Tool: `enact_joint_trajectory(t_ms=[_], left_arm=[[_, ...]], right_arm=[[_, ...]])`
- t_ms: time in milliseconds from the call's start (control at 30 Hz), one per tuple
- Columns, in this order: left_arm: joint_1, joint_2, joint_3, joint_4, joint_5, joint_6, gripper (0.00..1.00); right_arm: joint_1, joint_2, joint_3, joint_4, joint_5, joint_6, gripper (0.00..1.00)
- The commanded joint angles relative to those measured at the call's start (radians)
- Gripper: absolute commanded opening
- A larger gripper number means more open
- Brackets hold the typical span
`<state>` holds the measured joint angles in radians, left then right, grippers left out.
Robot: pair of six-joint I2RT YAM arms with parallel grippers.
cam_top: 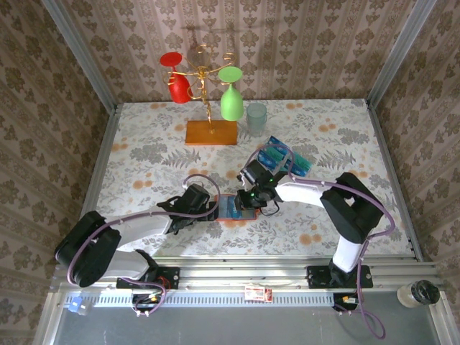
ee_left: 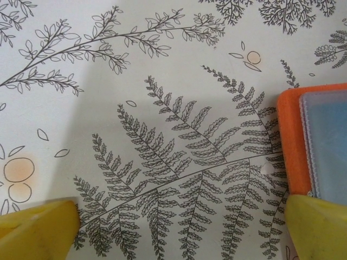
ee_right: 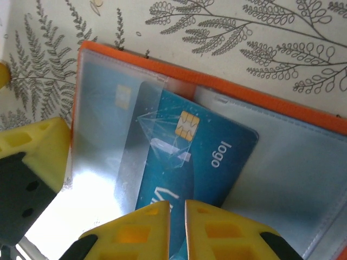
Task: Put the credit cards into the card holder
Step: Insert the credit card into the card slot.
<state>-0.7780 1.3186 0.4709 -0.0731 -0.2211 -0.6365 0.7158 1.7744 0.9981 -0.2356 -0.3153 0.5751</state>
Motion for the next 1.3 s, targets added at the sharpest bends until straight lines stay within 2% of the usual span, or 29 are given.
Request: enact_joint_trajectory(t_ms=[0,500,800,1033,1267], left_arm=[[0.011,0.049,-0.02,-0.013,0.014,-0.011,1.0],[0.011,0.054,-0.032,0.002,0.015,-0.012,1.0],[0.013,-0.019,-0.043,-0.038,-0.01,-0.019,1.0],[0.049,-0.096,-0.047,-0.104,-0.039,-0.013,1.0],[0.074,-0.078,-0.048,-0.118,-0.026,-0.006,1.0]], right_arm=[[0.013,0.037,0.038,-0.031,0.026,-0.012,0.15],[0.047,0.129,0.134,0.016,-0.054,0.047,0.13],[0.02,0.001,0.085,-0.034,0.011,0.022,0.14],[0.015,0.021,0.08,-0.07,0.06,-0.004,0.12],[0.015,0.07,0.094,-0.065,0.056,-0.008,0.08]])
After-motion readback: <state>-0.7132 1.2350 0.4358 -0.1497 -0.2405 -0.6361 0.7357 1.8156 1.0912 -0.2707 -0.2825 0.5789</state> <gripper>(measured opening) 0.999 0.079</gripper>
